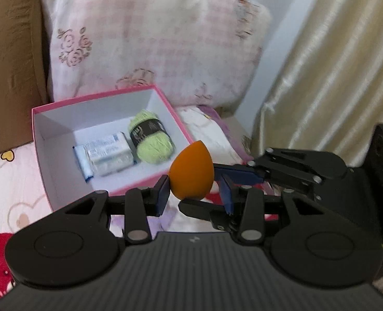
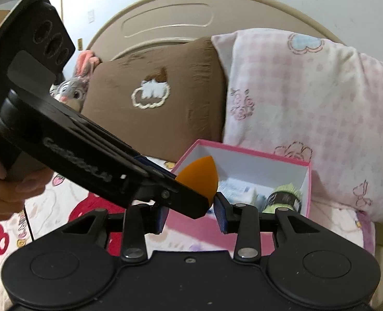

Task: Organize objects
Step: 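Carry the orange sponge into the pink box, then open both grippers to release the sponge into the box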

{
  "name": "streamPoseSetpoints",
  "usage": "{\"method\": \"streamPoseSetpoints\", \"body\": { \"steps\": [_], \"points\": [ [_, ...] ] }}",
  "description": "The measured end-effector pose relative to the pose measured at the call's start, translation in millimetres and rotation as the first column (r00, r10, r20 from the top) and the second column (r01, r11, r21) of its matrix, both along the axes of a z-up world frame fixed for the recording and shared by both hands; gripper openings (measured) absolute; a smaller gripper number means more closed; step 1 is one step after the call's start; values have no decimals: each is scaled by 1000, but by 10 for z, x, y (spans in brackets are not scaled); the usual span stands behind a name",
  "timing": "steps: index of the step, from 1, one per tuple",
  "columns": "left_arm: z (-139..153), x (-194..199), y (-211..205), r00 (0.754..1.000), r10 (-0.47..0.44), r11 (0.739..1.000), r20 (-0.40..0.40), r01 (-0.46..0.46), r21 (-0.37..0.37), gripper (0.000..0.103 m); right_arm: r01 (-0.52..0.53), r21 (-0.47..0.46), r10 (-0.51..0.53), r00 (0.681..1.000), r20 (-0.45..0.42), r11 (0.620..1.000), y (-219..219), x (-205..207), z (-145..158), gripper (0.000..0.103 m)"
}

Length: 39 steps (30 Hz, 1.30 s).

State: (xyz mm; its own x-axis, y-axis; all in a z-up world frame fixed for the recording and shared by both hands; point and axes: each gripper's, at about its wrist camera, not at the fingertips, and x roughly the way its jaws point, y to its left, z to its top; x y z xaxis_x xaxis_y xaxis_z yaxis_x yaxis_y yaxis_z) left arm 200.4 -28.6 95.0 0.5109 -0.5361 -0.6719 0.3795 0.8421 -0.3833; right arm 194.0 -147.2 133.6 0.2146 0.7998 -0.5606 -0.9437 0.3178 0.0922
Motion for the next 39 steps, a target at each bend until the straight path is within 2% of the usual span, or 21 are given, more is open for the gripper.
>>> {"method": "streamPoseSetpoints", "body": {
  "steps": [3,5,7,10,14,18,27,29,32,33,36,39],
  "points": [
    [-136,433,29,998,30,999,-51,-31,-35,39,18,-32,-18,1000,-14,999,228,262,-75,43],
    [-225,656,14,999,37,999,-33,-37,-19,38,19,-47,-17,998,56,999,385,371,-190,42],
    [-355,849,-32,998,45,999,-36,-46,-10,38,35,-54,-30,996,83,998,505,488,-323,42],
    [-521,1066,-77,997,72,997,-30,-72,16,38,49,-64,-45,997,55,997,651,720,-522,42],
    [-775,1383,-38,989,120,991,-90,-124,-40,38,87,-71,-90,995,-46,994,803,1074,-753,42],
    [-986,1643,-19,981,151,986,-121,-159,-57,38,126,-94,-138,982,-131,988,928,1365,-935,42],
    [-1323,2073,-27,952,227,968,-206,-243,-56,38,176,-160,-200,969,-145,971,1208,1663,-1204,41],
    [-1369,2093,-25,947,238,966,-213,-254,-48,38,176,-173,-198,973,-117,969,1254,1645,-1258,41],
    [-1384,2090,-9,944,255,963,-207,-269,-38,44,181,-175,-200,975,-101,968,1299,1646,-1308,43],
    [-1379,2084,2,944,258,962,-203,-271,-39,48,193,-176,-212,972,-98,965,1306,1651,-1316,43],
    [-1348,2053,29,948,248,965,-201,-260,-36,65,209,-181,-227,970,-84,961,1287,1625,-1304,55],
    [-1293,1994,64,950,247,967,-190,-254,-10,68,222,-163,-235,969,-71,961,1168,1574,-1239,55]
  ]
}}
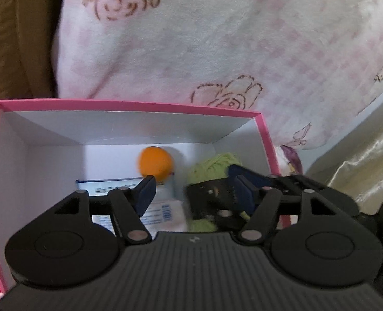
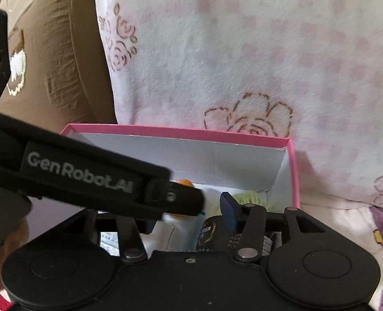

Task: Organize objects
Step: 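Open both grippers to release the sponge into the box, then raise both grippers and move down to the lilac plush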

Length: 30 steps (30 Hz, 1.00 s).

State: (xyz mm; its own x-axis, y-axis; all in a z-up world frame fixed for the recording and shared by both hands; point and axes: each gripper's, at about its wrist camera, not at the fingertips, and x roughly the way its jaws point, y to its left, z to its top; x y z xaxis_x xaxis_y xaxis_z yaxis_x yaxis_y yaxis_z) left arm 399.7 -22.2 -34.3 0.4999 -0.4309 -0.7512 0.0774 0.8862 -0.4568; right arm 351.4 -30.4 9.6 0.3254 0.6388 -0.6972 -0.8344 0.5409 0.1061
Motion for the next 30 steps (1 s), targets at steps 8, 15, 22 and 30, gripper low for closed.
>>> {"method": "streamPoseSetpoints", "body": {
  "steps": [8,15,22,30],
  "points": [
    [357,-418,47,994,-81,993,68,74,94,70,-32,39,31,999,28,999,-513,-321,310,56],
    [773,-981,25,983,-147,977,106,127,174,70,-62,12,62,998,15,998,-826,-648,534,57],
    [1158,-1579,25,972,-200,954,121,165,252,72,-110,-9,110,994,27,994,-1108,-1052,850,59],
    [1381,-2108,113,971,-210,950,119,173,261,72,-154,-24,155,987,46,988,-1398,-1465,1122,62]
  ]
}}
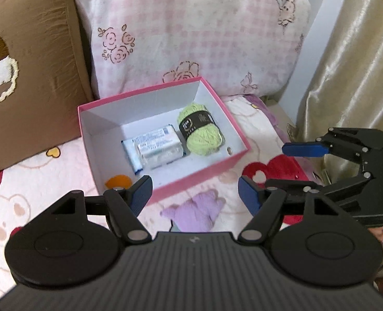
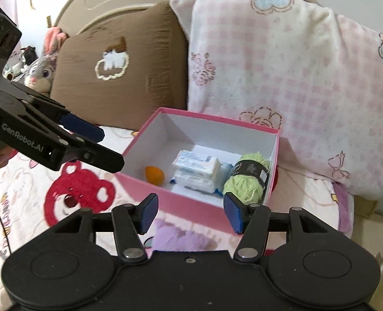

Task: Organize objects
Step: 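Raise both grippers and move down to the lilac plush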

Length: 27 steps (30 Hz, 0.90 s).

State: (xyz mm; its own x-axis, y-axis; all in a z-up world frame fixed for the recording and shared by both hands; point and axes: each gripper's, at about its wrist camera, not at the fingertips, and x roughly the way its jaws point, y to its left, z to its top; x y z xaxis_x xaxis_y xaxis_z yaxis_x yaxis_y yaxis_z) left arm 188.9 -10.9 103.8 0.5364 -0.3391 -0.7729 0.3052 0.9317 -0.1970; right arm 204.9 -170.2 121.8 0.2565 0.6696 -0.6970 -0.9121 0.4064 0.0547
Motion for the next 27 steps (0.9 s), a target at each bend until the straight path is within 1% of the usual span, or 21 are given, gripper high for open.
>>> {"method": "streamPoseSetpoints", "body": {
  "steps": [4,6,10,11,13,15,18,23,27],
  "points": [
    [19,-222,12,1000,-1,1000,1,1,18,73,-13,-2,13,1000,-1,1000,-132,-171,58,70],
    [3,-325,2,1000,-15,999,0,15,30,74,-26,-3,26,1000,-1,1000,-189,-250,59,71],
    [-86,-451,-39,999,-40,995,-10,40,88,75,-41,-25,41,999,4,999,-262,-382,19,72],
    [-128,-465,-40,999,-41,994,-27,44,97,76,-46,-30,46,999,-1,998,-277,-408,3,72],
    [-214,-476,-31,996,-48,995,-70,54,90,76,-60,-32,60,998,-4,998,-304,-460,-34,74],
    [-295,-498,-21,994,-47,995,-94,55,85,76,-70,-32,70,998,-2,997,-321,-511,-69,76],
    [-412,-527,-6,994,-43,995,-103,52,86,77,-82,-29,82,997,-8,996,-333,-563,-149,79],
    [-628,-498,-10,987,-35,995,-155,50,92,77,-99,-31,98,995,-31,995,-315,-604,-339,80],
    [-795,-462,4,983,-18,994,-185,38,106,77,-113,-30,111,992,-65,993,-285,-605,-507,83]
  ]
}}
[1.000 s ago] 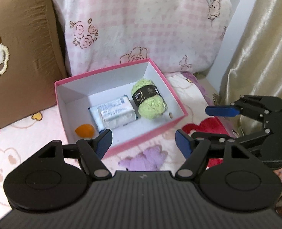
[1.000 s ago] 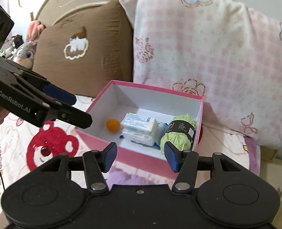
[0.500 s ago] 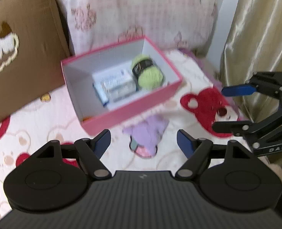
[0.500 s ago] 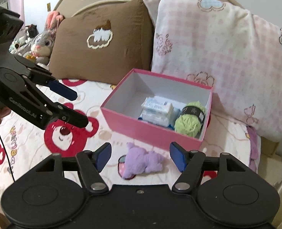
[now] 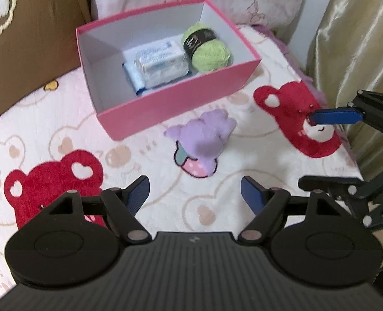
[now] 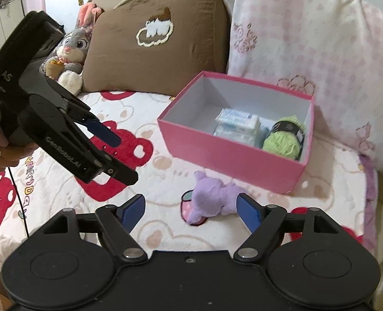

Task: Organize objects
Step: 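Raise both grippers and move down to the lilac plush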

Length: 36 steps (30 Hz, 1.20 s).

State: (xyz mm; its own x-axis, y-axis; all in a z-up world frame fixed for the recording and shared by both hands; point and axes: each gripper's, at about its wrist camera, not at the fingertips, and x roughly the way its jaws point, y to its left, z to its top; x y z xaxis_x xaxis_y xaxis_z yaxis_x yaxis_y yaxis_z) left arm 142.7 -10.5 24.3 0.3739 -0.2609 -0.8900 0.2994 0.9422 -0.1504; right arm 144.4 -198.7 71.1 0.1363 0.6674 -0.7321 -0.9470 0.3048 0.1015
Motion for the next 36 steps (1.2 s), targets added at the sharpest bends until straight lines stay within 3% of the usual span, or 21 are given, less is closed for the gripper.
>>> {"method": "streamPoseSetpoints", "body": {
  "steps": [6,11,15,20,25,28,36],
  "points": [
    [-215,43,54,999,46,999,5,-46,-18,78,-22,-18,22,1000,3,1000,63,-50,-253,89],
    [-350,123,102,996,89,994,26,-87,-64,80,-46,11,46,997,60,999,118,-39,-446,91],
    [-495,165,117,991,130,985,41,-124,-121,85,-130,8,129,990,59,992,258,26,-677,91],
    [-732,241,92,983,170,974,64,-157,-164,86,-155,-18,156,976,150,988,464,69,-939,91],
    [-963,364,115,975,222,954,30,-210,-214,86,-132,-23,133,955,265,991,512,162,-1112,91],
    [-1074,414,93,972,231,948,33,-217,-234,86,-151,-3,147,956,256,989,477,231,-1187,91],
    [-1297,439,-47,969,221,957,109,-194,-216,85,-88,27,84,990,114,996,427,512,-1479,91]
  ]
}}
